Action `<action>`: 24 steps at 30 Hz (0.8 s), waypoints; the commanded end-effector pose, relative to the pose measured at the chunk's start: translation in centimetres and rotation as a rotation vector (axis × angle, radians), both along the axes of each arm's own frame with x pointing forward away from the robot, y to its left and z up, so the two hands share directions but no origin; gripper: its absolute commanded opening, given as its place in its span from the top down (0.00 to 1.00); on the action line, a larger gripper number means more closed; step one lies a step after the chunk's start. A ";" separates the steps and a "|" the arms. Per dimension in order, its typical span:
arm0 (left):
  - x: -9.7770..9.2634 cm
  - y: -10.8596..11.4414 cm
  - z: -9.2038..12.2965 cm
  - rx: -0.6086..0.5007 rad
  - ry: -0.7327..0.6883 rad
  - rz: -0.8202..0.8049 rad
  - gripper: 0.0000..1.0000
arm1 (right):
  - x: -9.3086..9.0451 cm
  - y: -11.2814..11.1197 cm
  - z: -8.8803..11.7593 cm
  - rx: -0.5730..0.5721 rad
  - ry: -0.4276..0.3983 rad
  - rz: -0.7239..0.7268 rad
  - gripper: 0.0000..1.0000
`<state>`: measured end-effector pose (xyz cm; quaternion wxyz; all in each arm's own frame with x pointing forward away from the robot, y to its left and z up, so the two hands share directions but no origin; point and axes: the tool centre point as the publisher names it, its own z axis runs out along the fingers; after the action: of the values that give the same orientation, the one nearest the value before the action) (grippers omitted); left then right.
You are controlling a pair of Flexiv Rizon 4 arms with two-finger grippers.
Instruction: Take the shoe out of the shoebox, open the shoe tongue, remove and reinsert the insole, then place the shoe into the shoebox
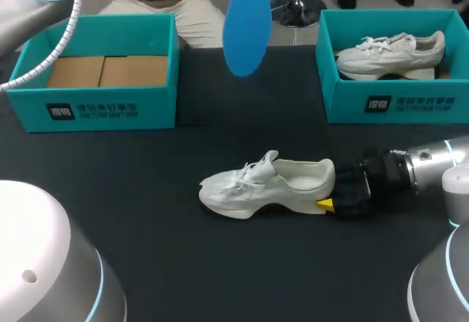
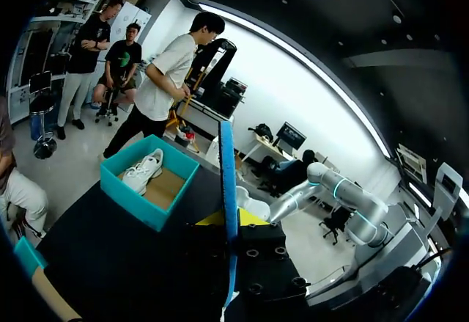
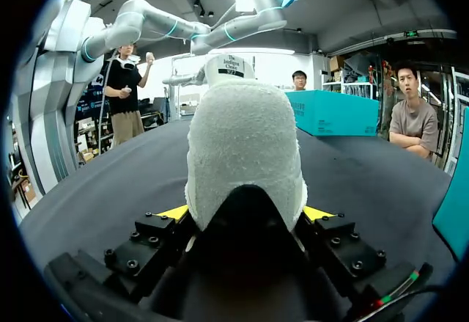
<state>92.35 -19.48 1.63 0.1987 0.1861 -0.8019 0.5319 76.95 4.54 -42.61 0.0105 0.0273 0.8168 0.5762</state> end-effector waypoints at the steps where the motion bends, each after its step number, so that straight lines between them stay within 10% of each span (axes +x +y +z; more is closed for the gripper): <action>1: 0.5 0.3 0.0 0.000 0.006 -0.004 1.00 | 0.0 0.1 -0.4 -0.001 0.000 -0.001 1.00; 24: 0.4 0.7 -0.1 0.000 0.030 0.006 1.00 | 0.0 0.1 -0.4 -0.001 0.000 -0.001 1.00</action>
<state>92.73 -18.74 1.63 0.2090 0.1969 -0.7986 0.5289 76.95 4.54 -42.61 0.0105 0.0273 0.8168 0.5762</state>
